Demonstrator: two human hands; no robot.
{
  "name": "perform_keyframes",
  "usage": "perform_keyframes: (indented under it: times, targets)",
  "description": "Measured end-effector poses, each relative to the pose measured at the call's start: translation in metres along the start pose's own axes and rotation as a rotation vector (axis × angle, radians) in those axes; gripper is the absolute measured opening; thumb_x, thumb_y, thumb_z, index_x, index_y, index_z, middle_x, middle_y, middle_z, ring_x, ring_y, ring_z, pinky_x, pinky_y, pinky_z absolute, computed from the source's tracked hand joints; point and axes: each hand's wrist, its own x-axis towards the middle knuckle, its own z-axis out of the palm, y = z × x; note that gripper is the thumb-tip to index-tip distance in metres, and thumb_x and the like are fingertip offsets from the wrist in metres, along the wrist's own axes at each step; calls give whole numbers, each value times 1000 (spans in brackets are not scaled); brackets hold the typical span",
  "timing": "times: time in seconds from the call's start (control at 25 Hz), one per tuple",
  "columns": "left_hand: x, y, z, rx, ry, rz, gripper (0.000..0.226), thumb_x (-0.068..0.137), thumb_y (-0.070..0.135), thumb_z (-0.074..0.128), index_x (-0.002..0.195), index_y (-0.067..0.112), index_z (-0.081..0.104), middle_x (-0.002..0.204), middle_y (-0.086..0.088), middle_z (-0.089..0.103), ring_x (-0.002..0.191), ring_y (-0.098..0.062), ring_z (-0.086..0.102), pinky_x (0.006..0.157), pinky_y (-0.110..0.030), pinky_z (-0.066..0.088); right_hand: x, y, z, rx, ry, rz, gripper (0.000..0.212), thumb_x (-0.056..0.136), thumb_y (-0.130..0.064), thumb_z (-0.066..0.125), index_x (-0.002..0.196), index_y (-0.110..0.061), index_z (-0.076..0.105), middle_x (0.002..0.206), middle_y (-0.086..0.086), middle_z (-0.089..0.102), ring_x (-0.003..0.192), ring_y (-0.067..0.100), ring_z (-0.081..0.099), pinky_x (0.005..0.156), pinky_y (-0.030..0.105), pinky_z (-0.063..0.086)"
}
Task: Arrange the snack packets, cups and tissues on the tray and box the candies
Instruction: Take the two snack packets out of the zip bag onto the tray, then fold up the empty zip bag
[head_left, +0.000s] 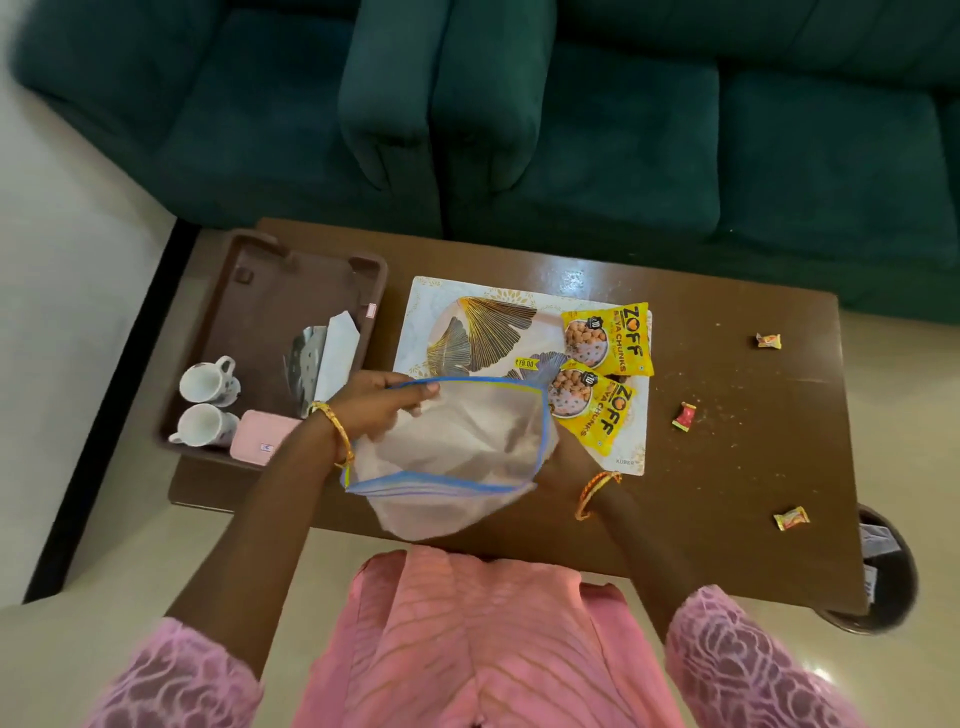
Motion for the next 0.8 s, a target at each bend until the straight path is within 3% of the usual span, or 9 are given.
perform_keyframes:
  times: [0.12,0.24,0.36,0.44,0.48,0.52,0.6,0.68,0.8]
  targets:
    - [-12,-16,-16,-518,-111,-6,31,86,34,58,107,13,67,105,-12,67,90,-24,59,84,-38,47,-8,-6,5,69,107,-40,46,74,6,72,118,7,57,120,23,62,109,28,59,92,35,50]
    - [-26,-47,-28,-922,-245,52,56,90,47,39,129,8,49,114,-12,63,103,-27,61,91,-40,50,-20,-15,12,201,225,-53,32,77,6,70,108,5,64,100,12,72,92,21,68,69,16,56]
    - [-41,-78,-8,-763,-216,93,62,87,52,39,136,13,42,119,-9,60,105,-20,58,87,-31,47,-25,-18,26,438,349,68,11,77,9,67,88,8,66,57,-6,72,54,7,68,48,19,55]
    - [-46,-87,12,-509,-109,138,58,75,50,64,122,17,55,113,-6,64,99,-15,61,78,-23,50,-27,-20,38,437,437,136,15,76,-1,73,81,12,66,43,-8,64,39,2,58,41,19,49]
    - [-48,-87,19,-395,0,143,42,74,45,69,106,19,63,101,-3,68,91,-14,62,72,-21,50,-28,-20,43,423,479,139,17,74,-8,76,78,7,68,41,-11,62,38,0,54,40,17,46]
    - [-49,-85,21,-342,131,124,23,78,42,68,87,21,68,85,2,68,81,-14,61,67,-22,47,-30,-19,47,424,514,131,17,71,-14,80,76,-1,68,43,-13,62,40,-1,53,42,16,45]
    - [-48,-88,17,-370,287,61,29,87,39,58,68,20,68,70,7,66,73,-14,56,69,-27,43,-34,-17,51,433,570,146,26,65,-25,84,78,-12,67,61,-9,66,56,6,61,55,21,51]
    - [-48,-91,12,-439,313,23,32,91,34,53,74,13,70,84,-4,71,84,-20,58,76,-29,44,-39,-14,50,469,591,189,43,64,-34,84,97,-11,68,84,-1,70,76,16,66,72,30,54]
    - [-53,-99,12,-479,338,20,27,89,26,59,100,2,64,103,-15,68,94,-25,56,72,-28,46,-47,-16,47,450,623,305,64,69,-42,78,120,-9,55,106,6,63,91,23,63,78,33,53]
